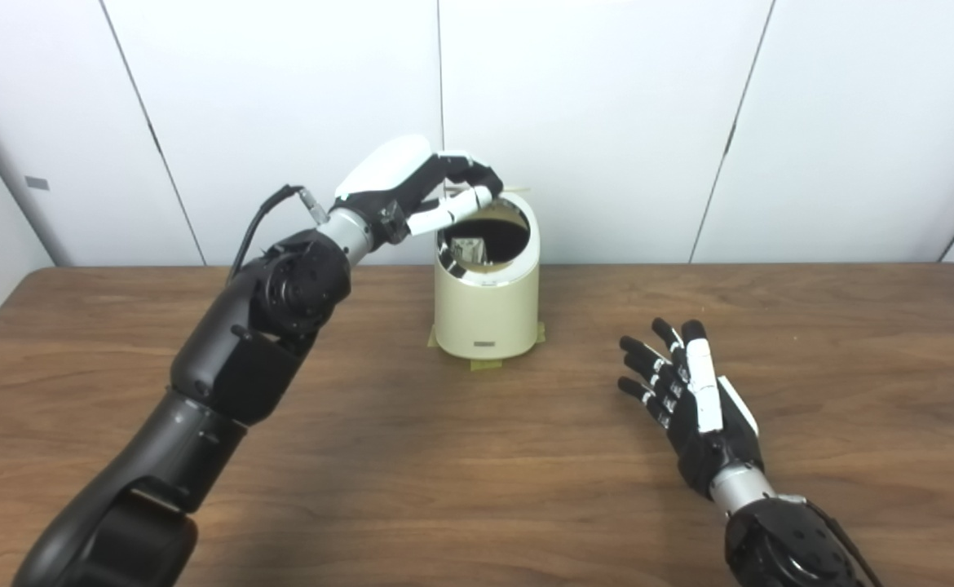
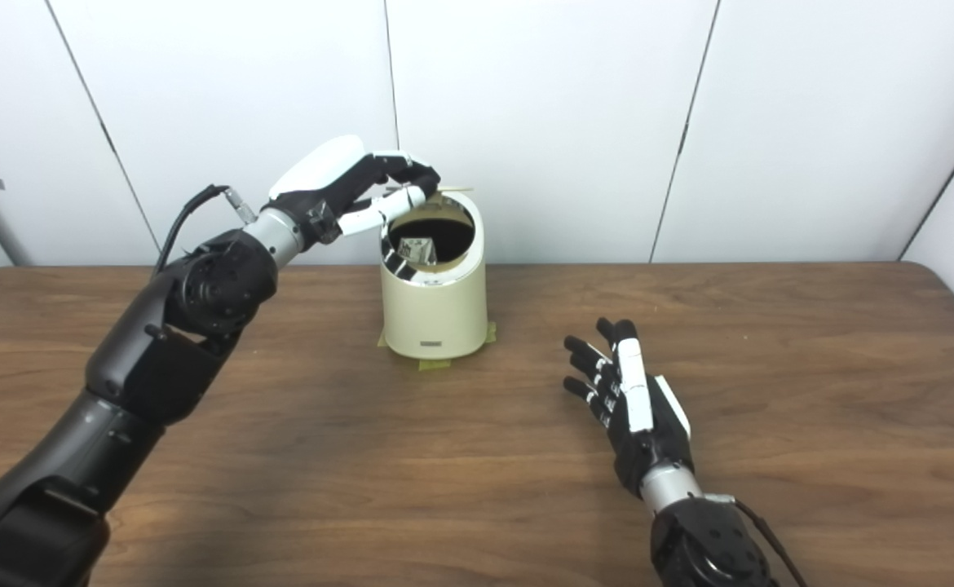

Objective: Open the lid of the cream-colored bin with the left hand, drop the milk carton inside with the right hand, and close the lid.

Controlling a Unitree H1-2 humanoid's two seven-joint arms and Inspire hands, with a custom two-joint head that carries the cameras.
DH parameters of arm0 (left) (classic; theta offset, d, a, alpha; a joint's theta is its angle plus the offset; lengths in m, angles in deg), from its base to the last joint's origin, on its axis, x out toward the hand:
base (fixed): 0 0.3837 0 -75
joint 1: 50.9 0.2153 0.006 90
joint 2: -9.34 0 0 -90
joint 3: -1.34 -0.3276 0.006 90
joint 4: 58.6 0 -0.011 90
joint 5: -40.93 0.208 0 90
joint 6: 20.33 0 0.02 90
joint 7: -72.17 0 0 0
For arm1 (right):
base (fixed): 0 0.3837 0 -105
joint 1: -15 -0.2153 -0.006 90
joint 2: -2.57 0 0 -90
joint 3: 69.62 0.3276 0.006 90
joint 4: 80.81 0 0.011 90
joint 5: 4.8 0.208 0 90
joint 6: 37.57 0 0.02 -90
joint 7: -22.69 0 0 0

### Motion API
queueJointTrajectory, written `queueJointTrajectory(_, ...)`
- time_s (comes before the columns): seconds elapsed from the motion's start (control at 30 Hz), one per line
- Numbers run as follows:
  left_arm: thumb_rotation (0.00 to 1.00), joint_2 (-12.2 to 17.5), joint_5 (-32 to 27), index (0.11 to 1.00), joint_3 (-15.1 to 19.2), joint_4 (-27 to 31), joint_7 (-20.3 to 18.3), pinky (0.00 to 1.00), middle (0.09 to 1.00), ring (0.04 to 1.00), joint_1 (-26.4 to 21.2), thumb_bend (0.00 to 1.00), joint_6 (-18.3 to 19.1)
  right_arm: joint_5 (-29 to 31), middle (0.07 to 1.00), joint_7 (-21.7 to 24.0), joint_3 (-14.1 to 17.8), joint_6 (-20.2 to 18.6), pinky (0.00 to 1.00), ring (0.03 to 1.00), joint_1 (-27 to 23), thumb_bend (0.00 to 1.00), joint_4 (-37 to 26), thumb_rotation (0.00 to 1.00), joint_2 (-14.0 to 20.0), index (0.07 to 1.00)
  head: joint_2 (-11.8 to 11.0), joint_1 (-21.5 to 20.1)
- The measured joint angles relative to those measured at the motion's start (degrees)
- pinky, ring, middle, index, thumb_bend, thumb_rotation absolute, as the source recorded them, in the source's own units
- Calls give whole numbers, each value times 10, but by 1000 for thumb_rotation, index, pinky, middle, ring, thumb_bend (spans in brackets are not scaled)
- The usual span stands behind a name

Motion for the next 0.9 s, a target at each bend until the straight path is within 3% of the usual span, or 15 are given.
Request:
queueJointTrajectory(0.2,1000,5,39,758,-7,14,-4,827,785,822,0,476,-27,0,850,0,2,-2,843,906,0,667,-6,1000,3,994,4,0)
queueJointTrajectory(0.37,1000,5,51,748,-11,30,-8,820,769,802,4,451,-46,1,841,-8,4,-6,772,828,0,677,-11,1000,7,970,8,0)
queueJointTrajectory(0.53,1000,10,90,791,-35,36,-29,902,820,873,7,429,-62,9,815,-22,3,-7,837,880,0,658,-16,1000,11,937,13,-1)
queueJointTrajectory(0.8,1000,19,114,809,-38,46,-52,924,840,890,13,466,-73,6,792,-33,-11,-8,779,834,0,657,-20,1000,20,885,18,-2)
queueJointTrajectory(0.9,1000,19,115,822,-36,56,-62,918,845,890,23,460,-70,-2,783,-36,-19,-8,800,843,0,647,-20,1000,22,869,22,-3)
